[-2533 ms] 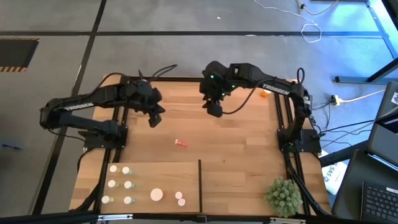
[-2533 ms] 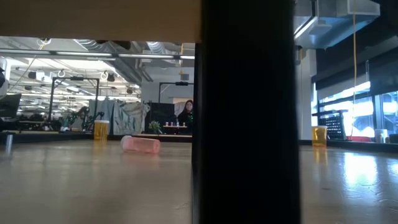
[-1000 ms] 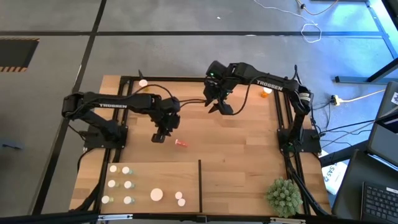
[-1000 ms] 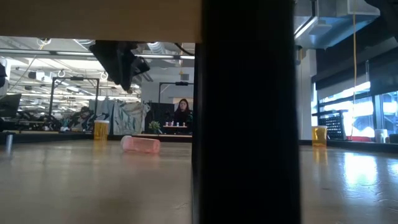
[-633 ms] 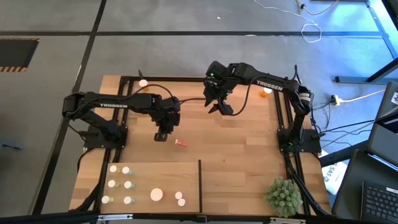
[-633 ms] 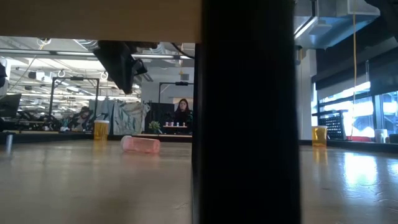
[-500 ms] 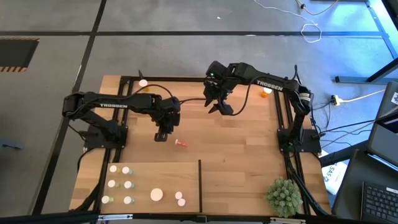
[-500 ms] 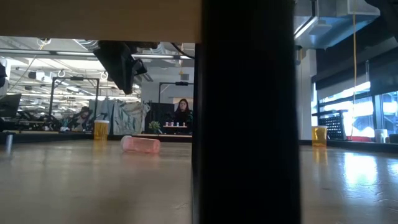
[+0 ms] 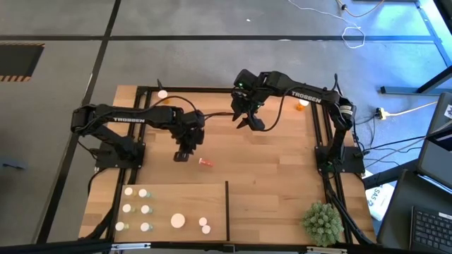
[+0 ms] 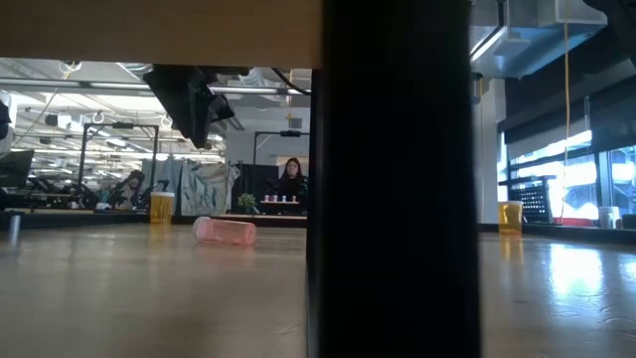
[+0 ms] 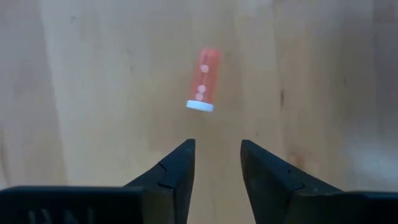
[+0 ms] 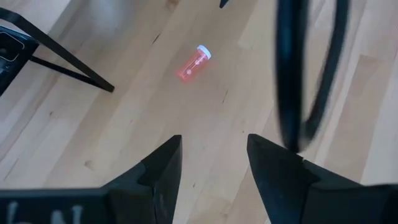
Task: Pick and place medicine bottles onto shelf by color
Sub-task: Put the pink pill bottle on the shelf aligned with the other pink pill bottle
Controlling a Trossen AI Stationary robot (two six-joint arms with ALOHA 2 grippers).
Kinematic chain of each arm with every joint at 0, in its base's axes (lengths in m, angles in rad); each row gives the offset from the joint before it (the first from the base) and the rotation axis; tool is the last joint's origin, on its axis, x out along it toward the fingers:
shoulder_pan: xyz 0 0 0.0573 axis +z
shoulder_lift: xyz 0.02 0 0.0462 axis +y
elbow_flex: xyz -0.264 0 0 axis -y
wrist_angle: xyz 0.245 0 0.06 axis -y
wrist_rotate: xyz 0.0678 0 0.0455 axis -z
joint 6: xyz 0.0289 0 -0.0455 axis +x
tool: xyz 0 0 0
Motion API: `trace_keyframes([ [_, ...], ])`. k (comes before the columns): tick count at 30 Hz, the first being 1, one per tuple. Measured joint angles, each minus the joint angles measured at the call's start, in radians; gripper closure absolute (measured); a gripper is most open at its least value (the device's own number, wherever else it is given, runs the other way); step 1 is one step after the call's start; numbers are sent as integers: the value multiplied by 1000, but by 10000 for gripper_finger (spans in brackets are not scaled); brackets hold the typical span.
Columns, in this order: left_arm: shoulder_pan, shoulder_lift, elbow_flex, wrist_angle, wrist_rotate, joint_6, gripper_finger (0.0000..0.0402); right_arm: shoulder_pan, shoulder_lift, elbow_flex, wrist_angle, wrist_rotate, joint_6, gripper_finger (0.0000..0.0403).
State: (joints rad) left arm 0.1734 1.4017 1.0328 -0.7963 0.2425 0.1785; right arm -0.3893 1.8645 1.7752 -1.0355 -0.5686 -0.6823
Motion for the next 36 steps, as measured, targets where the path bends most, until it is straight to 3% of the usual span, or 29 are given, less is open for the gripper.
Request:
trace_keyframes([
  [9, 3, 26, -1, 4, 4, 73, 187, 0, 0, 0, -1, 3, 0, 218],
  [14, 0, 99, -15, 37, 2, 123, 146, -2, 0, 0, -6, 11, 1, 218],
  [19, -4, 137, -62, 157, 73, 131, 138, -1, 0, 0, -5, 8, 1, 218],
  [36, -12, 137, -260, 468, 62, 148, 136, 0, 0, 0, 1, -4, 0, 218],
])
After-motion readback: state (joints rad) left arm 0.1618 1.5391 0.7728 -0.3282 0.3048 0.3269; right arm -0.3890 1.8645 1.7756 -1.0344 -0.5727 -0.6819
